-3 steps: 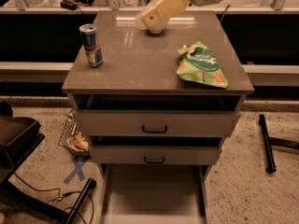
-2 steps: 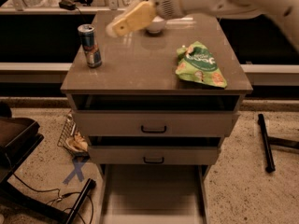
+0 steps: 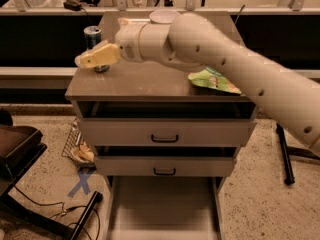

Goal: Place redbull can into bottom drawer

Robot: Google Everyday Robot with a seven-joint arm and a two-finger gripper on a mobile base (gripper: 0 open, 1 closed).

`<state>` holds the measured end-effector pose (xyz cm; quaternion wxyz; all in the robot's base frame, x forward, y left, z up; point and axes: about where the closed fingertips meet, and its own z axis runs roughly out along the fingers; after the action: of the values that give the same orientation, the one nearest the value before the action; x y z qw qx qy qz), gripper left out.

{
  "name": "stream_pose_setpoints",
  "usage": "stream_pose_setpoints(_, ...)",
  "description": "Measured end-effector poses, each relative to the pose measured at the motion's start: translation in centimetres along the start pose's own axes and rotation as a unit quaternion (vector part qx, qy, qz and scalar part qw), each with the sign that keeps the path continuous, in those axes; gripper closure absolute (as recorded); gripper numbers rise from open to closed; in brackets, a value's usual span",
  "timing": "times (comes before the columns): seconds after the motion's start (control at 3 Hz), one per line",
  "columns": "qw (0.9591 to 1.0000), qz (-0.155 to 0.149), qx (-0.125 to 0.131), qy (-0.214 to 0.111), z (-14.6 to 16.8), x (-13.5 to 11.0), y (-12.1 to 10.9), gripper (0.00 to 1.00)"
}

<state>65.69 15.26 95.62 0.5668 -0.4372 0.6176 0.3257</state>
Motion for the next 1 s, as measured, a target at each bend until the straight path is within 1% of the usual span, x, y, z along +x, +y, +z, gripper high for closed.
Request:
stream_pose_setpoints(0.33, 0.9997, 0.023, 0.009, -0.001, 3.2, 3.1, -0.8, 0.0)
stream_pose_setpoints(0.67, 0.9997, 0.023, 0.009, -0.001, 3.2, 3.1, -0.8, 0.0)
stream_pose_setpoints(1.0, 0.9995, 0.028, 0.001, -0.016, 4.5, 3.7, -1.8, 0.0)
